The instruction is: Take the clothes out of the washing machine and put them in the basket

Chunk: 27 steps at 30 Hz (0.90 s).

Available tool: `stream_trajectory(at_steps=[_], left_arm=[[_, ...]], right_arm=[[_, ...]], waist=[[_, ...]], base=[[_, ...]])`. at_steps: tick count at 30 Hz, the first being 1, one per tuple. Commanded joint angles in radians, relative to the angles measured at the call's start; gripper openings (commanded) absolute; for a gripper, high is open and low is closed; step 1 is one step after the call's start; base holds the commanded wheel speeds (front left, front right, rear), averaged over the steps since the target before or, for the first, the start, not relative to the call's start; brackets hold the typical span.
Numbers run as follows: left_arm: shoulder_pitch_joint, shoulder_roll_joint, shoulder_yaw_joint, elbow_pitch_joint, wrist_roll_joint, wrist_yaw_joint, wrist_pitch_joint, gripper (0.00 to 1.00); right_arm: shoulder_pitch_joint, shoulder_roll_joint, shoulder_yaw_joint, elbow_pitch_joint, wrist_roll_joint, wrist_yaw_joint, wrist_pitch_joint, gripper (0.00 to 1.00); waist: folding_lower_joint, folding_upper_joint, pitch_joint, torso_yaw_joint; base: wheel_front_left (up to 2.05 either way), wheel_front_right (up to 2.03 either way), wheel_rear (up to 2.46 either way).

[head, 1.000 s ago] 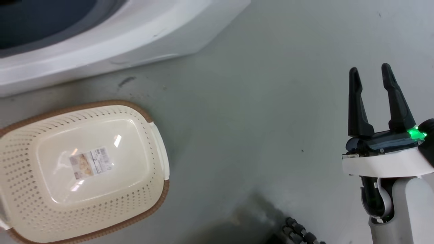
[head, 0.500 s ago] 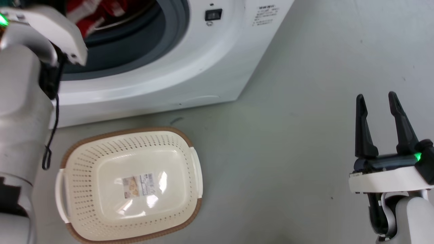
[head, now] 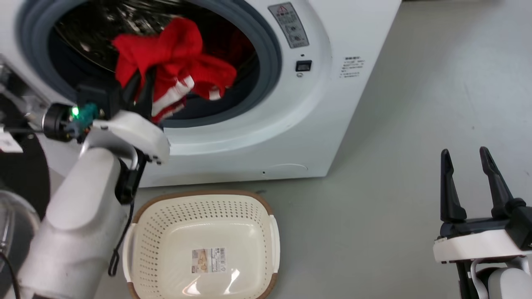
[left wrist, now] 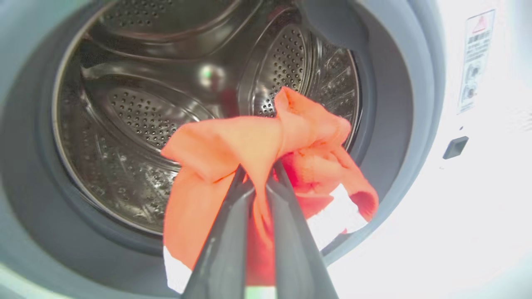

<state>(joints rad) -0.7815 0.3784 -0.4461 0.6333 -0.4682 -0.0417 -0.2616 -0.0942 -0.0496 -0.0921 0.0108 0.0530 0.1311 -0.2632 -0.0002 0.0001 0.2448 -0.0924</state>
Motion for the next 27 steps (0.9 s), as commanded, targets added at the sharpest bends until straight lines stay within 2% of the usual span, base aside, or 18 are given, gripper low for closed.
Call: stream_trajectory(at_steps=[1,9,17,22,27], left_arm=[[0.038,-0.001,0.007,-0.032,0.009,0.008,-0.004,0.0],[0.262,-0.002,0.003,-0.204,0.014,0.012,-0.004,0.0],[0.424,0.011,-0.02,-0.303,-0.029,0.015,0.033,0.0],[0.471,0.016,-0.056,-0.255,-0.053,-0.008,0.109,0.0],[0.464,-0.005,-0.101,-0.118,-0.074,-0.044,0.176,0.0]], right_arm=[[0.016,-0.001,-0.004,0.002,-0.007,-0.001,-0.002,1.0],[0.054,-0.001,-0.009,0.005,-0.019,-0.001,-0.002,1.0],[0.035,-0.001,-0.009,-0.018,-0.03,-0.001,-0.002,1.0],[0.012,-0.001,-0.014,-0.028,-0.041,-0.001,-0.002,1.0],[-0.009,-0.001,-0.016,-0.04,-0.047,-0.001,-0.002,1.0]], waist=[[0.0002,-0.0001,-0.04,0.037],[0.0002,-0.0001,-0.084,0.083],[0.0002,-0.0001,-0.032,0.095],[0.0002,-0.0001,0.042,0.082],[0.0002,-0.0001,0.128,0.066]], base=[[0.0,0.0,0.0],[0.0,0.0,0.0],[0.0,0.0,0.0],[0.0,0.0,0.0],[0.0,0.0,0.0]])
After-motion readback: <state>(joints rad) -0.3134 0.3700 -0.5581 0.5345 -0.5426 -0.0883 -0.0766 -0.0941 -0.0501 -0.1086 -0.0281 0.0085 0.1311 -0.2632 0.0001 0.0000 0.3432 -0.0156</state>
